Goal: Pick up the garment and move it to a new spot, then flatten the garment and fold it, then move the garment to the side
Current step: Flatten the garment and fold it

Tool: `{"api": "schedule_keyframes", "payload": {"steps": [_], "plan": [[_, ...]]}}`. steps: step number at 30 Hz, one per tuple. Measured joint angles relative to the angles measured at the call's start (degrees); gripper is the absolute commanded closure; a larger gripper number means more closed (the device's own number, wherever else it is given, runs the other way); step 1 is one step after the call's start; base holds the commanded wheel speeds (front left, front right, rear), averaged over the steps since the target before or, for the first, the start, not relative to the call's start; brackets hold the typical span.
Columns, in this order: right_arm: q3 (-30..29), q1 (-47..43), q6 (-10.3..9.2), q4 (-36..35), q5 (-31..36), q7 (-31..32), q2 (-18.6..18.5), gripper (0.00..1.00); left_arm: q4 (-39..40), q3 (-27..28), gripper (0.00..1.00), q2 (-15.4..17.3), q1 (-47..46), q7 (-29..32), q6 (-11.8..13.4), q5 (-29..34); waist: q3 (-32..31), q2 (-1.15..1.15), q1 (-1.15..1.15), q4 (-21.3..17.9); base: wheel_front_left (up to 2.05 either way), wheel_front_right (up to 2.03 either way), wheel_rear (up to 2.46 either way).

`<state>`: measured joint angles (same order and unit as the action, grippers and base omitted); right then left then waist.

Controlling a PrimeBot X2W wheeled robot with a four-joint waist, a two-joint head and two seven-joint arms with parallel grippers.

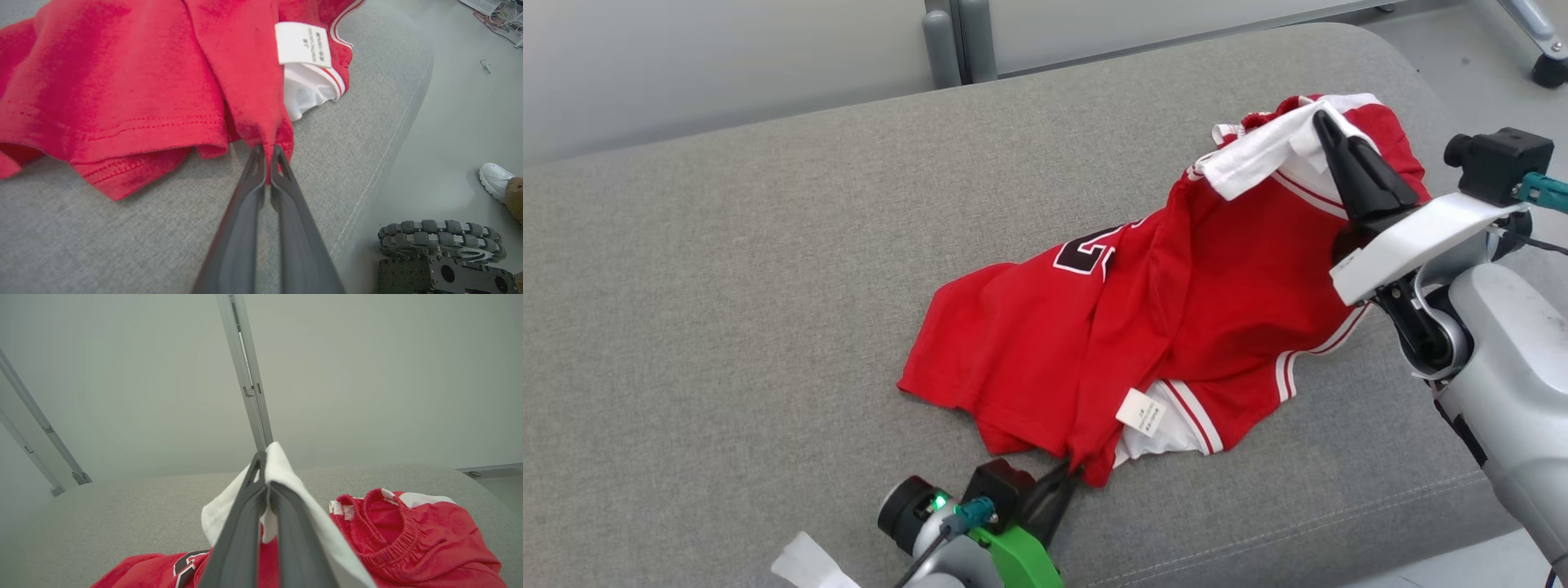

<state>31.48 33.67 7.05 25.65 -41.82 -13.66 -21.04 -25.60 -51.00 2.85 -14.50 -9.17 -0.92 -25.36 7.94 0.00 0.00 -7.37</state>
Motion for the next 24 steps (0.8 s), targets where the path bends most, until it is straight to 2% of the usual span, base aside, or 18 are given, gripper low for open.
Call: {"api": "schedule_keyframes", "payload": {"steps": [3, 7, 13, 16, 19, 22, 24], "plan": [[-1.89, -0.14, 0.0, -0.02, -0.77, -0.45, -0.29, 1.0, 0.53, 2.27, 1.0, -0.09, -1.26, -2.11, 1.09, -0.93, -0.64, 0.0, 0.0, 0.37, 0.0, 0.0, 0.0], [-3.99, -0.48, 0.0, -1.02, -1.42, -0.52, -1.23, 1.0, 2.78, 8.36, 1.0, 0.36, -3.57, -4.75, 3.56, -0.93, -1.54, 0.0, 0.0, 1.19, 0.0, 0.0, 0.0], [-3.39, -6.91, 0.0, -4.56, -4.52, -0.68, -3.05, 1.0, 9.39, 15.86, 1.0, 5.0, -4.92, -5.55, 5.87, -0.82, -3.21, 0.0, 0.0, 2.66, 0.0, 0.0, 0.0], [0.14, -11.79, 0.0, -6.95, -6.04, -0.22, -3.5, 1.0, 12.03, 17.59, 1.0, 8.09, -4.0, -5.53, 6.01, -0.48, -4.12, 0.0, 0.0, 3.29, 0.0, 0.0, 0.0], [5.48, -17.5, 0.01, -9.54, -7.79, 3.15, -3.43, 1.0, 13.69, 17.11, 1.0, 10.6, 0.19, -5.5, 6.01, 0.44, -4.59, 0.0, 0.0, 3.68, 0.0, 0.0, 0.0], [11.1, -24.05, 0.01, -11.65, -10.33, 7.54, -3.63, 1.0, 15.13, 14.34, 1.0, 12.37, 5.98, -5.46, 5.99, 0.42, -4.14, 0.0, 0.0, 3.63, 0.0, 0.0, 0.0], [14.37, -27.81, 0.01, -12.79, -11.62, 10.33, -4.47, 1.0, 15.64, 11.54, 1.0, 13.29, 9.49, -3.99, 4.76, 0.36, -3.52, 0.0, 0.0, 3.44, 0.0, 0.0, 0.0]]}}
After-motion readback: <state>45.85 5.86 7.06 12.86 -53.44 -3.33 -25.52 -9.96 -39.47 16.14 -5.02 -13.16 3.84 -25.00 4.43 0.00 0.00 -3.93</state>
